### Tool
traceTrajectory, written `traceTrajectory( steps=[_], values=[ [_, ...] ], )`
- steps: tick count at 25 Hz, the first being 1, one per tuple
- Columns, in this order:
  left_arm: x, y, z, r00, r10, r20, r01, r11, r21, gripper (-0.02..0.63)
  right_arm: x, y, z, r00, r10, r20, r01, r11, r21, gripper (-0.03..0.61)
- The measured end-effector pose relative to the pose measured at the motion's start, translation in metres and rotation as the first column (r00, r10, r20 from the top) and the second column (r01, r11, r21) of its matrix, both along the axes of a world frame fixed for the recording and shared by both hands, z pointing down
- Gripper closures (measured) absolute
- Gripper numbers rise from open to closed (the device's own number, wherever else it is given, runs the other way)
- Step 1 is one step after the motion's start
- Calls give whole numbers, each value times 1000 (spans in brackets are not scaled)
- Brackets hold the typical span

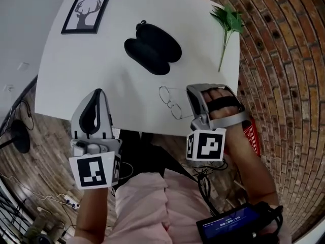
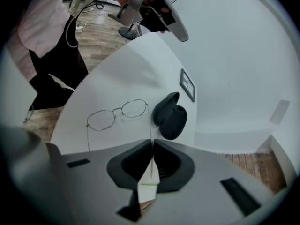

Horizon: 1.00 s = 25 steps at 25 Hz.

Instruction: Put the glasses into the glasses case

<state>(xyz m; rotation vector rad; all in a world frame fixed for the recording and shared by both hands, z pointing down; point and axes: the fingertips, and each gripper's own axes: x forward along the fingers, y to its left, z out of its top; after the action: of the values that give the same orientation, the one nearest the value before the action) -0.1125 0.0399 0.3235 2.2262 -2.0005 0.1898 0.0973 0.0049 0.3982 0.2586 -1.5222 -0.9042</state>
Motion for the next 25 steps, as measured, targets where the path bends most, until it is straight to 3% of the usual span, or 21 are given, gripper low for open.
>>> traceTrajectory(
  steps=[8,15,20,25],
  values=[
    [-25,6,9,998,-59,-15,59,998,-17,612,-29,0,14,999,-14,-33,14,1000,-1,545],
    [-29,8,13,998,-65,-16,65,998,-24,612,-33,6,20,999,23,24,-21,998,-61,481],
    [-25,6,12,999,-54,-4,54,998,-13,612,-22,14,26,999,52,3,-51,991,-123,410],
    [-15,4,10,1000,-28,5,28,1000,-12,612,-2,16,23,997,82,-13,-83,991,-108,377]
  ],
)
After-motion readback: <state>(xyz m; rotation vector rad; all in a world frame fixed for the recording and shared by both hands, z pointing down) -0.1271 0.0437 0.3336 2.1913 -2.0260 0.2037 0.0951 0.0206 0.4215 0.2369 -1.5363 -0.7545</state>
